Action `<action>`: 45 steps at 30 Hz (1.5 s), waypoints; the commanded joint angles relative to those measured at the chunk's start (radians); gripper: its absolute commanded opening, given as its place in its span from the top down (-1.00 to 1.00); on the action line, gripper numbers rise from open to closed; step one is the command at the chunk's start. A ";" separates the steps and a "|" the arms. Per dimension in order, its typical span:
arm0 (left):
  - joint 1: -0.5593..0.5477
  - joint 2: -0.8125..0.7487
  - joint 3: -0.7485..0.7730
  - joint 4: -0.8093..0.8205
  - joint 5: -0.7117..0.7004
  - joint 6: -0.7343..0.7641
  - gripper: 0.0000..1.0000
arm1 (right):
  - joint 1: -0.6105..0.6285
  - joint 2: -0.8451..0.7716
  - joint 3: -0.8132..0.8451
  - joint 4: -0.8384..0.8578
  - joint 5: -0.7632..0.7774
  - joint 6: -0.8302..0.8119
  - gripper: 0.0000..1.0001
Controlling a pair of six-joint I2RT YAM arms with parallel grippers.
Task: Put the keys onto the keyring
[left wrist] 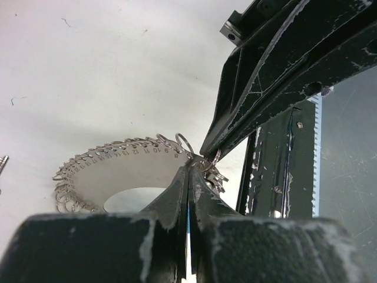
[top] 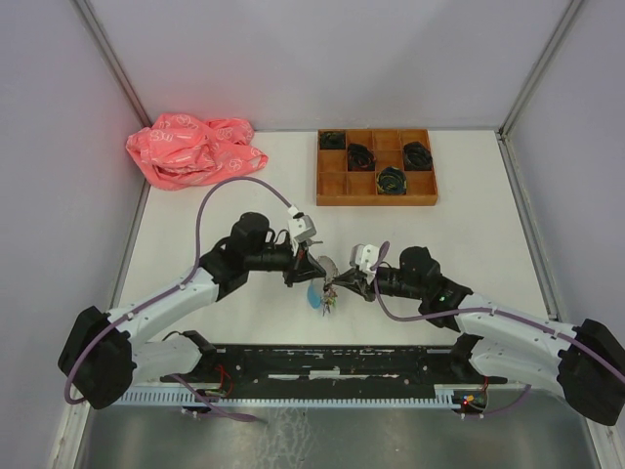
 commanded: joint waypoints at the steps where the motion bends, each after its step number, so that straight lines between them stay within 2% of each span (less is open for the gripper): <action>1: -0.004 0.001 -0.017 -0.018 -0.010 -0.009 0.95 | 0.000 -0.019 0.009 0.163 0.018 -0.016 0.99; 8: -0.011 0.028 -0.029 0.002 -0.008 -0.019 0.95 | -0.004 0.002 0.033 0.208 0.004 -0.038 0.99; 16: -0.023 0.046 -0.086 0.184 0.023 -0.096 0.95 | -0.006 0.062 0.033 0.348 0.022 -0.022 0.99; 20: -0.027 0.045 -0.125 0.284 0.021 -0.145 0.95 | -0.006 0.069 0.020 0.353 0.030 -0.024 0.99; 24: -0.027 0.019 -0.150 0.317 -0.007 -0.157 0.95 | -0.010 0.048 -0.013 0.356 0.052 -0.020 0.99; 28: -0.026 -0.037 -0.185 0.306 -0.114 -0.145 0.94 | -0.026 0.003 -0.030 0.331 0.062 -0.025 0.99; 29: -0.025 -0.056 -0.199 0.308 -0.154 -0.148 0.86 | -0.032 -0.008 -0.028 0.310 0.061 -0.035 0.99; 31: -0.026 -0.104 -0.223 0.315 -0.221 -0.151 0.53 | -0.047 -0.029 -0.023 0.264 0.052 -0.055 0.98; 33: -0.026 -0.147 -0.243 0.339 -0.264 -0.159 0.29 | -0.060 -0.044 -0.018 0.241 0.030 -0.061 0.99; 40: -0.026 -0.228 -0.282 0.453 -0.258 -0.166 0.00 | -0.088 -0.054 0.011 0.164 -0.042 -0.090 0.99; 45: -0.025 -0.193 -0.285 0.514 -0.240 -0.143 -0.22 | -0.101 -0.066 0.025 0.120 -0.080 -0.113 0.99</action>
